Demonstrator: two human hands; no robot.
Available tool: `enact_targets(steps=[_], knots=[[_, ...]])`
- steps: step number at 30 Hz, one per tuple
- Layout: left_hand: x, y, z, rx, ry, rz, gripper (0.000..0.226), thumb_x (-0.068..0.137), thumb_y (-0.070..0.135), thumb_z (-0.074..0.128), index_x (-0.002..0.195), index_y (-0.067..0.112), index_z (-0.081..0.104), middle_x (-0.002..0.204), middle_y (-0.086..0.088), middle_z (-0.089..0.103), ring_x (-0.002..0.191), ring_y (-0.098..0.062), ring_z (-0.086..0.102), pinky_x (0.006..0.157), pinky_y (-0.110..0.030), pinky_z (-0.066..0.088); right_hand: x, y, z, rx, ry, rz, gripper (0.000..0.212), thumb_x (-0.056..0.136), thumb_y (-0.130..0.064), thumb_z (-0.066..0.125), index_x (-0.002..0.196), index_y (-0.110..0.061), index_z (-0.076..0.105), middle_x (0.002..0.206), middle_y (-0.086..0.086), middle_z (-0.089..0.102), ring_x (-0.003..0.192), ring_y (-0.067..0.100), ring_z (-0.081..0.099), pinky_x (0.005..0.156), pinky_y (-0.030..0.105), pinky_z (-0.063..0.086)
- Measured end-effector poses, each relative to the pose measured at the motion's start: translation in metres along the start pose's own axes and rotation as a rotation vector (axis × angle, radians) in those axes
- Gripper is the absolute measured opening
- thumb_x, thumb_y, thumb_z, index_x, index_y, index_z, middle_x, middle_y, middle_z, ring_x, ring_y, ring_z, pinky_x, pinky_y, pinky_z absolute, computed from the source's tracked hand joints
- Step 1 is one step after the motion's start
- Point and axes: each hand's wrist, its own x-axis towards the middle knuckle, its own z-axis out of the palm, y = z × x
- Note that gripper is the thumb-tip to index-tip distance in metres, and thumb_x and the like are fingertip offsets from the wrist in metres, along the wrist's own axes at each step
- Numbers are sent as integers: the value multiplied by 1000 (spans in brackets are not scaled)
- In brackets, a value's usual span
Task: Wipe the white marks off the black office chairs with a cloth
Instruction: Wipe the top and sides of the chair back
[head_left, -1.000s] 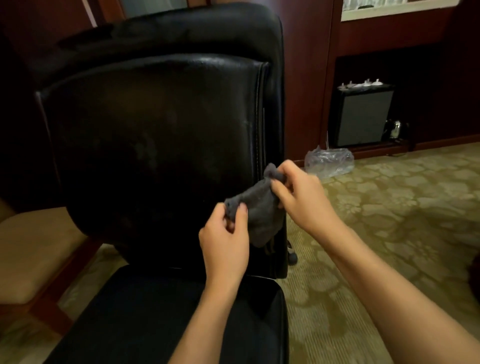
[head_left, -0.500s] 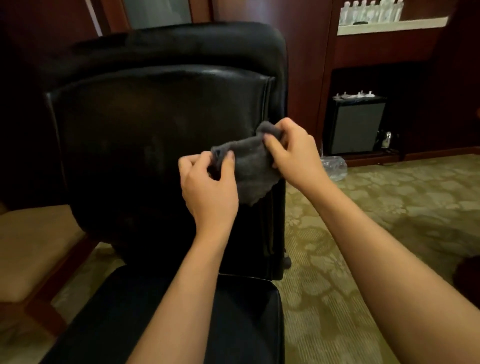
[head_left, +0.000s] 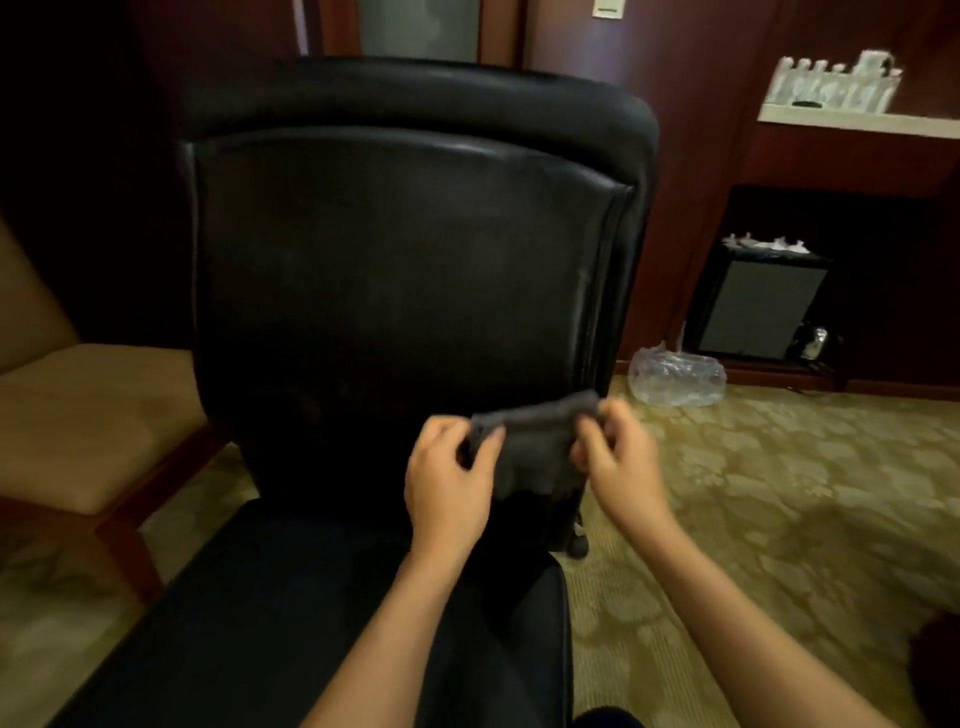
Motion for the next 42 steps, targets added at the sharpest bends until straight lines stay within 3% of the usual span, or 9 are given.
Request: enact_targets(steps=[3,9,12,17,20,25,32,37,42], knots=[[44,30,-27,-78,60,16,33,92,46,60,71,22,50,67,6,58,71,-21,62,62,-37,48,43,-54,22,57,146,-70,18,99,-19,56,83,-27,52,66,-6,67,66,9,68,66,35,53],[49,-22,-62,141,47,-179,22,92,44,65,89,23,68,81,1,62,83,-25,64,69,-37,51,24,-66,86,-197,99,-97,7,95,-21,61,92,-16,57,72,-7,59,80,31,67,69,35,44],[39,-51,-76,45,26,-324,15,92,39,67,82,28,70,53,5,58,57,-18,62,55,-34,48,16,-61,112,-230,18,-54,8,95,-22,61,97,-14,58,79,1,66,85,34,66,74,40,47],[56,-67,-84,-255,264,-472,10,98,24,61,90,23,66,63,3,70,50,-14,67,56,-32,52,31,-85,164,-192,-67,-81,12,96,-25,57,100,-14,57,89,10,71,88,34,66,79,41,50],[77,-59,-88,-407,325,-452,8,100,16,58,102,14,65,75,0,71,60,-12,70,54,-25,51,44,-94,173,-20,-37,-38,14,93,-33,58,90,-19,59,76,2,71,78,26,70,77,45,55],[132,4,-82,-522,272,-256,11,99,11,59,91,18,63,72,-5,70,62,-13,71,54,-22,54,98,-128,133,100,155,-156,18,91,-29,62,77,-24,53,61,-6,69,64,15,70,72,47,58],[168,12,-74,-344,360,-324,16,94,22,67,79,21,61,67,-3,73,60,-15,73,76,-42,62,138,-136,129,-208,66,-204,20,93,-37,57,90,-18,53,75,8,71,82,34,68,78,43,53],[156,-9,-78,-76,374,-467,20,91,40,65,80,23,62,70,2,72,75,-19,71,81,-38,58,104,-111,143,-161,-81,-112,27,95,-45,50,90,-19,52,78,10,70,77,34,69,75,44,55],[170,46,-85,98,406,-203,25,91,42,65,76,23,60,68,4,61,80,-24,63,71,-35,48,143,-134,108,-69,9,-167,42,84,-59,42,86,-19,52,70,6,70,75,33,69,75,41,56]])
